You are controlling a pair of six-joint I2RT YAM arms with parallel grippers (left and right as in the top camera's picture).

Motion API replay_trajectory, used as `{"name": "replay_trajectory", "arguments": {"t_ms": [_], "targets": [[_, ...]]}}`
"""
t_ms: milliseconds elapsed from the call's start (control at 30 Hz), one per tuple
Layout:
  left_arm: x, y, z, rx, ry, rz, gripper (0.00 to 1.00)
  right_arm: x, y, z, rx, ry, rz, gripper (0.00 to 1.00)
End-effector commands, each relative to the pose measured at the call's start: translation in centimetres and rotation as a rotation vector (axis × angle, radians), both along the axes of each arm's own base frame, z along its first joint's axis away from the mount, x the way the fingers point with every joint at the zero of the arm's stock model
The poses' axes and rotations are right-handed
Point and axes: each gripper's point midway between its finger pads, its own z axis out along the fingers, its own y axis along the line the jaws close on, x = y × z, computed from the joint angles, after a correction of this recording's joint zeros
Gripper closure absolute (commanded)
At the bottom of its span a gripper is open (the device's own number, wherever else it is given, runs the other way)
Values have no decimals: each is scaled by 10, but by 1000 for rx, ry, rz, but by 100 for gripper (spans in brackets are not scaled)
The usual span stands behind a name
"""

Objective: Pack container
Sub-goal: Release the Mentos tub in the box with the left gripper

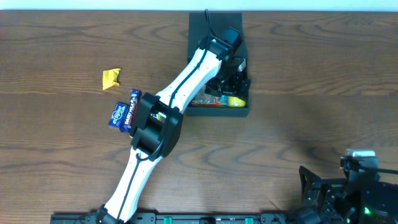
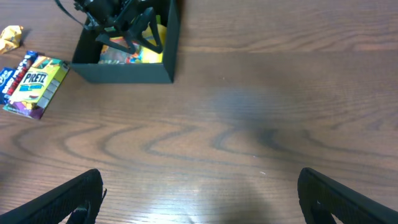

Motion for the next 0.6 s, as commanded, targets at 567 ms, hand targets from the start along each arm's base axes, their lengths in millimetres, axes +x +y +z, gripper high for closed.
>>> {"name": "replay_trajectory", "arguments": {"t_ms": [567], "targets": [[42, 32, 62, -36, -145, 73, 5, 0, -1, 2, 4, -5, -6, 1]]}}
